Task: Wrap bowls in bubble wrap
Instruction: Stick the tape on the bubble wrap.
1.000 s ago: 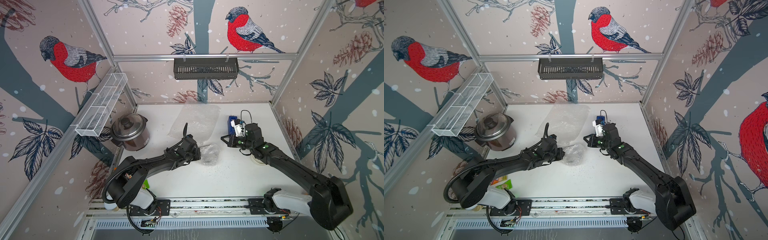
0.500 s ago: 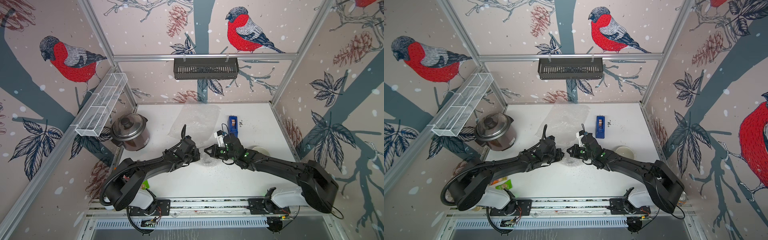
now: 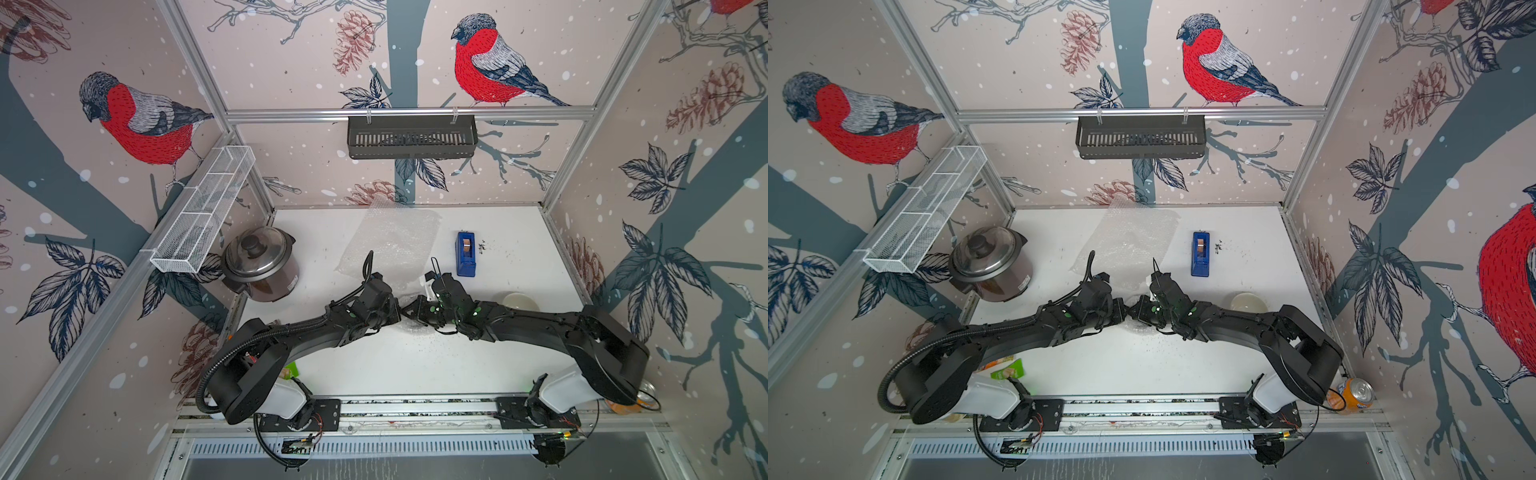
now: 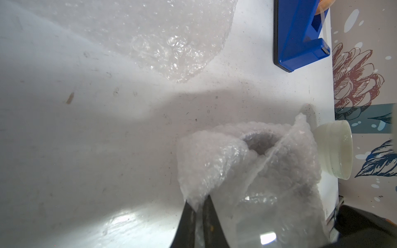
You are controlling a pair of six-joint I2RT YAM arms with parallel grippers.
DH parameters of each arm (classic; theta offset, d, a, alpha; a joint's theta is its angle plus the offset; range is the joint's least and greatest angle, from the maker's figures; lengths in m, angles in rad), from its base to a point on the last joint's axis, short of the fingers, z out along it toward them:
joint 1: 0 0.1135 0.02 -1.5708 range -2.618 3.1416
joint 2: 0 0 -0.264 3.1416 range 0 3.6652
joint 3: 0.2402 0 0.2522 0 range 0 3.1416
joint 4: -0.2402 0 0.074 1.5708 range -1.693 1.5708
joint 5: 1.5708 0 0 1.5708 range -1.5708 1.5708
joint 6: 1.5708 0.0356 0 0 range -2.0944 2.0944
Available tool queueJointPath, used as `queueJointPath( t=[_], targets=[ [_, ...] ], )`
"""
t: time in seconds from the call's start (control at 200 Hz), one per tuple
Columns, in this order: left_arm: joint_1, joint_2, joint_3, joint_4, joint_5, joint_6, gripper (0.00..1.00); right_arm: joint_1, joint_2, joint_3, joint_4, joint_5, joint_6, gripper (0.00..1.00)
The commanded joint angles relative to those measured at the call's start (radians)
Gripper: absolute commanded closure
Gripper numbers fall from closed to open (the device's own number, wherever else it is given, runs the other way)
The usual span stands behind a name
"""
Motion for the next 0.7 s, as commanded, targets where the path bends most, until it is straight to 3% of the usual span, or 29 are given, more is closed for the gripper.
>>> queueJointPath(
  t=[0.0,0.285,0.53,0.695],
  targets=[
    [-0.002,-0.009,-0.001,0.078,-0.015,-0.02,0.95,0.0,0.015,0.003,-0.011,0.014,0.001,1.0],
    [-0.004,-0.016,-0.003,0.071,-0.015,-0.021,0.93,-0.007,0.065,0.006,-0.034,0.018,-0.019,1.0],
    [-0.004,-0.064,-0.01,-0.006,-0.049,-0.016,0.6,-0.005,0.06,0.009,-0.041,0.018,-0.026,1.0],
    [0.006,-0.135,-0.032,-0.078,-0.084,-0.029,0.45,-0.005,0.064,0.006,-0.034,0.015,-0.028,1.0]
  ],
)
